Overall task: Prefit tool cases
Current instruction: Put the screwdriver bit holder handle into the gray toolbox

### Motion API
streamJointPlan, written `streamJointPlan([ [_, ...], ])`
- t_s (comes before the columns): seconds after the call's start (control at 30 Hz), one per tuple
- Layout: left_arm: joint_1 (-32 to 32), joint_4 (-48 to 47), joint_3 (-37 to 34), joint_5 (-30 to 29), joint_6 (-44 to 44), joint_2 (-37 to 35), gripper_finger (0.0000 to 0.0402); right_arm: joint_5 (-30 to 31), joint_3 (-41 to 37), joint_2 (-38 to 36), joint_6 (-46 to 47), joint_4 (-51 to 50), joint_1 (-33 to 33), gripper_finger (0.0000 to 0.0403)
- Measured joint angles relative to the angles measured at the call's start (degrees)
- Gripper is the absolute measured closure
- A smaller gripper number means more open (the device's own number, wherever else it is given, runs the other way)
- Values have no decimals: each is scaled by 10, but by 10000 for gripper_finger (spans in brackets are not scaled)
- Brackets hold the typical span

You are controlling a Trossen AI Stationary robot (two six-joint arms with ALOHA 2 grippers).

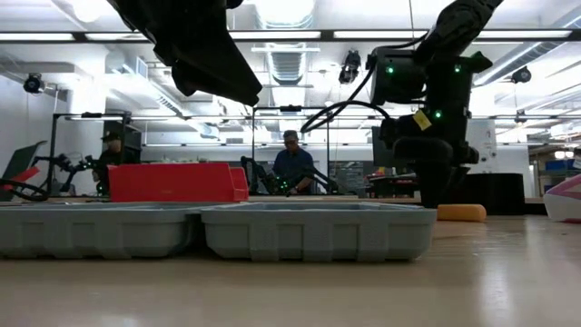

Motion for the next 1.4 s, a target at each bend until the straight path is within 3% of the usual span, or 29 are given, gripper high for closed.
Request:
streamJointPlan([
  [0.63, -1, -5, 0, 6, -4, 0, 244, -16, -7, 1, -13, 16, -7, 271],
  [1.0, -1, -12, 0, 6, -4, 0, 244, -45, -5, 35, -25, 30, -7, 330],
  [1.4, -1, -23, 0, 6, -4, -2, 244, -50, -9, -28, -8, 28, 7, 330],
])
